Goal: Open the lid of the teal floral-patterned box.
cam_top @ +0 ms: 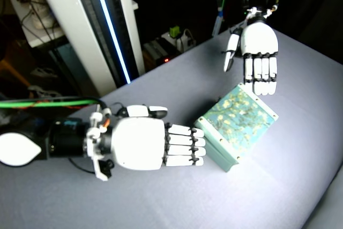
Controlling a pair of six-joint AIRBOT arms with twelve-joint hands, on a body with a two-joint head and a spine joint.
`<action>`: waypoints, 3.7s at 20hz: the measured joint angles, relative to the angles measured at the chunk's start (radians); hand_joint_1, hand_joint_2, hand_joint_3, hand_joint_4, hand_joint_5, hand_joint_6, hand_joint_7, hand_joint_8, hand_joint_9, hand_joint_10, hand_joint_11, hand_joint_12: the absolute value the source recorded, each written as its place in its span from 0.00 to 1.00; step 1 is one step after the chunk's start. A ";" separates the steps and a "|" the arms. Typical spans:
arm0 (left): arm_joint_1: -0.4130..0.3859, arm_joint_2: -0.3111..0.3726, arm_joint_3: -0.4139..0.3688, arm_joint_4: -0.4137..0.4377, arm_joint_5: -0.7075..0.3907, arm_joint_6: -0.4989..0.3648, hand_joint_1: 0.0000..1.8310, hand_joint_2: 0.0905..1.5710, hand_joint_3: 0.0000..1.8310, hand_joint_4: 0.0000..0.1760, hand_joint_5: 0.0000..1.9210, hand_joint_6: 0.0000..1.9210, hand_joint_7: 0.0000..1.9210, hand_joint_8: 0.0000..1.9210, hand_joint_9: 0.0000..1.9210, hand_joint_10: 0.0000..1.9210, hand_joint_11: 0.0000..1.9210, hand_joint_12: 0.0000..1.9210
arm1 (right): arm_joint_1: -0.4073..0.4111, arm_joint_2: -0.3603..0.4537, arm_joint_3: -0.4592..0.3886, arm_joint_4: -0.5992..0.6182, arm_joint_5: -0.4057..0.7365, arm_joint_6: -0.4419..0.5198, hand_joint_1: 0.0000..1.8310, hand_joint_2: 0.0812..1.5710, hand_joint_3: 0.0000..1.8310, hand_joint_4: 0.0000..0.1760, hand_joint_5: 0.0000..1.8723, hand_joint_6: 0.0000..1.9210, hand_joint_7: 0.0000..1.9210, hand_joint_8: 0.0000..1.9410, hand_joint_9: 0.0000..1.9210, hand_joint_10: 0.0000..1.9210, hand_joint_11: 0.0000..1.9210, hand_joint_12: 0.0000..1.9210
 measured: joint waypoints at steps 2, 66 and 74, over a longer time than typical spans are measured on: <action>0.004 0.000 0.000 -0.008 -0.009 0.010 0.01 0.90 0.00 0.00 0.00 0.00 0.02 0.00 0.04 0.00 0.00 0.18 | 0.000 0.000 0.000 0.005 0.003 0.000 0.00 0.83 0.00 0.00 0.09 0.00 0.09 0.00 0.08 0.00 0.01 0.20; -0.042 -0.161 0.118 -0.462 -0.241 0.233 0.01 0.83 0.00 0.00 0.05 0.00 0.05 0.00 0.05 0.00 0.00 0.12 | 0.040 -0.161 0.188 0.346 0.103 -0.056 0.00 0.78 0.00 0.00 0.09 0.00 0.08 0.00 0.05 0.00 0.00 0.05; 0.003 -0.111 0.100 -0.544 -0.297 0.253 0.01 0.82 0.00 0.15 0.05 0.00 0.05 0.00 0.02 0.00 0.00 0.04 | 0.040 -0.152 0.198 0.405 0.064 -0.084 0.00 0.78 0.00 0.00 0.10 0.00 0.09 0.00 0.05 0.00 0.01 0.01</action>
